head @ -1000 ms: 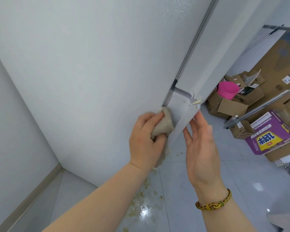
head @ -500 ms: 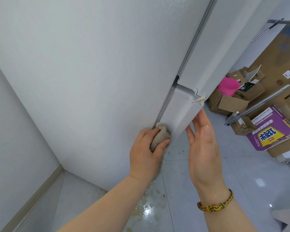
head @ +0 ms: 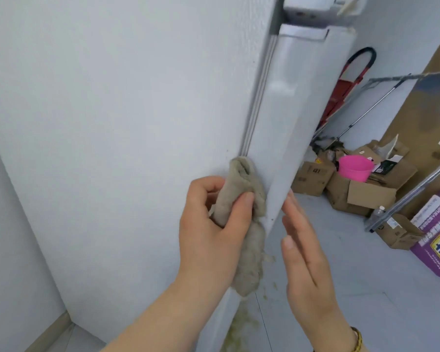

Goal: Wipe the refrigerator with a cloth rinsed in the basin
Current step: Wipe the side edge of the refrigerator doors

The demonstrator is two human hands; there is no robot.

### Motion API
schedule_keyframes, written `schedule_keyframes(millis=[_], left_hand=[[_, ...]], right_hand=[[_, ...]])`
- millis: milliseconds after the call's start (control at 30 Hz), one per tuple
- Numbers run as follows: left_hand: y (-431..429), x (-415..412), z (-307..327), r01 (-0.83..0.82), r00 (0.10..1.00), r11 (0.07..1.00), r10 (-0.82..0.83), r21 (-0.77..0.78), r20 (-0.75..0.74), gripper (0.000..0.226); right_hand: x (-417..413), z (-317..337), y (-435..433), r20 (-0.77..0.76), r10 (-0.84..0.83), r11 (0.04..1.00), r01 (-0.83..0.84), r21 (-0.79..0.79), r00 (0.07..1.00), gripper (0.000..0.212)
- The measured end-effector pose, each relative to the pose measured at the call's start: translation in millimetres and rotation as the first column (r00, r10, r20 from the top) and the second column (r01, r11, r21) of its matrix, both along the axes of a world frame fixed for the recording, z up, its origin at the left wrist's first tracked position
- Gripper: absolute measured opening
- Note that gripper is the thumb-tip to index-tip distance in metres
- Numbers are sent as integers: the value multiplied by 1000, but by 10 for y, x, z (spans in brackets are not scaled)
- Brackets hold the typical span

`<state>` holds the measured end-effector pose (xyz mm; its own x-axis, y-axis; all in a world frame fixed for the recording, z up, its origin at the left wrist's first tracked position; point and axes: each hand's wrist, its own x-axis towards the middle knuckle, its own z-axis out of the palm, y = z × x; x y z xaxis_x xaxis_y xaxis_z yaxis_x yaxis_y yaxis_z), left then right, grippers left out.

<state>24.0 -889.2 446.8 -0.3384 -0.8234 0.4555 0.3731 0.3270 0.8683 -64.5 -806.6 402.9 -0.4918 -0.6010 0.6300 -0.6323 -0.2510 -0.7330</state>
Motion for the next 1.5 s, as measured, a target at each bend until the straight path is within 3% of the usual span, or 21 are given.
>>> schedule_keyframes(millis=[133,300,533,667,767,800,833,867,967,1000,1100,1167,1267,1367,1500], left_hand=[[-10,21,-278,-16,990,991,-3,-135,-144,26],[-132,190,-315,-189,954,948,115,-257,-276,22],[-52,-15,64,-217,975,798,153,-563,-159,29],[-40,-47,-41,-209,978,767,157,-607,-140,19],[1,-80,-325,-204,977,763,197,-614,-80,27],[3,-106,-460,-246,963,722,258,-647,-78,34],[-17,-140,-594,-294,940,657,330,-695,-85,38],[-38,-164,-704,-332,915,599,391,-728,-96,38],[-57,-190,-793,-398,871,507,472,-765,-140,33],[-62,-189,-733,-404,868,493,472,-770,-153,33],[-75,-187,-439,-379,887,542,442,-750,-129,41],[-73,-196,-398,-375,893,566,434,-734,-121,43],[-39,-190,-769,-370,865,491,493,-789,-99,33],[-79,-160,-962,-349,856,495,514,-795,-56,32],[-165,-164,-481,-281,939,705,342,-651,-35,41]], right_hand=[[-133,-184,-34,-26,89,983,-92,-156,996,43],[-119,-255,-53,-32,186,961,-189,-200,982,46],[-73,-286,-67,8,243,943,-235,-234,970,64],[-90,-355,-87,20,271,936,-259,-238,962,65],[-317,-296,-256,-31,274,956,-276,-96,961,43],[-360,-305,-260,-39,297,954,-298,-40,954,53],[-400,-335,-244,-59,306,951,-307,-22,950,50],[-379,-352,-250,-50,308,949,-310,-54,950,37],[-301,-373,-283,134,300,936,-264,-234,944,63],[-309,-369,-276,100,298,929,-264,-258,949,60],[-222,-394,-231,-55,310,925,-314,-213,949,58],[-183,-451,-215,-80,328,906,-337,-256,941,58],[-175,-456,-190,-42,338,898,-335,-286,940,57],[-192,-452,-194,-48,355,890,-354,-287,933,57],[-236,-473,-200,-73,376,873,-379,-308,924,54]])
